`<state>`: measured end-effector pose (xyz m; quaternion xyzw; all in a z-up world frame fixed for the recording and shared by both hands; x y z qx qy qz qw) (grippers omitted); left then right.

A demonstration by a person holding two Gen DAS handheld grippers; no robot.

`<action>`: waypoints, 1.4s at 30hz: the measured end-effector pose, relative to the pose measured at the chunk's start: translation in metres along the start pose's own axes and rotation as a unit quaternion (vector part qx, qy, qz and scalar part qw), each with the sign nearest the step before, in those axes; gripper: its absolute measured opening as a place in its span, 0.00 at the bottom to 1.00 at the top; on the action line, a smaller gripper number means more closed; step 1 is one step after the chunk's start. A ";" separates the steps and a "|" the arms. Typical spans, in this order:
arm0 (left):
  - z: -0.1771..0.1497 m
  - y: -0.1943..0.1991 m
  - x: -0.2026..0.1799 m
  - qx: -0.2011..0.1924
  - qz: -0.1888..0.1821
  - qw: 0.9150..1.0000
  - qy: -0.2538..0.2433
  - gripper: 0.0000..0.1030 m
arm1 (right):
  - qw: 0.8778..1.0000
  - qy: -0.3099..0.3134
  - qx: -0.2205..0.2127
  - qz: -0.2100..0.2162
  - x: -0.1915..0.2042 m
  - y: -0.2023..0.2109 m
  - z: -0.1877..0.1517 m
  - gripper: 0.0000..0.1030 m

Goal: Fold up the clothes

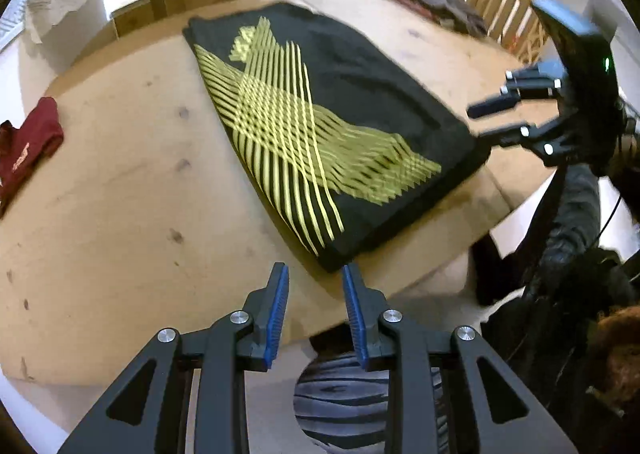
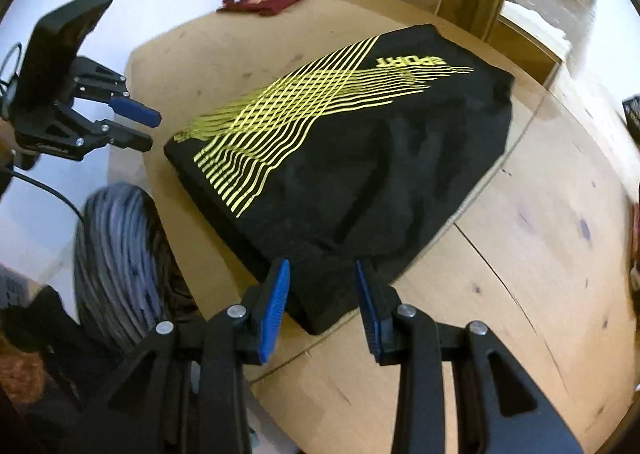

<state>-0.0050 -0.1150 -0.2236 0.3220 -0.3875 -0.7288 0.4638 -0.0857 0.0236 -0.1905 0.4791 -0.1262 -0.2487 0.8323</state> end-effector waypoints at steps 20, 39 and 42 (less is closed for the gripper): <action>0.035 -0.008 -0.013 -0.035 -0.068 0.997 0.019 0.26 | 0.997 -0.062 0.014 -0.035 -0.009 0.038 -0.008 0.30; 0.030 -0.018 -0.009 -0.035 -0.070 0.996 0.036 0.17 | 0.998 -0.039 -0.009 -0.046 0.031 0.037 -0.026 0.39; 0.031 -0.011 -0.006 -0.047 -0.073 0.995 0.041 0.14 | 0.998 -0.020 -0.006 -0.057 0.032 0.027 -0.020 0.39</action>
Point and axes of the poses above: each gripper's, at about its wrist camera, not at the fingertips, and y roughly against the way its jaws point, x to its left, z to its top, the point moved 6 cm from there along -y, roughly the way its jaws point, and after that the axes turned 4 degrees about -x, right-handed, at the moved point
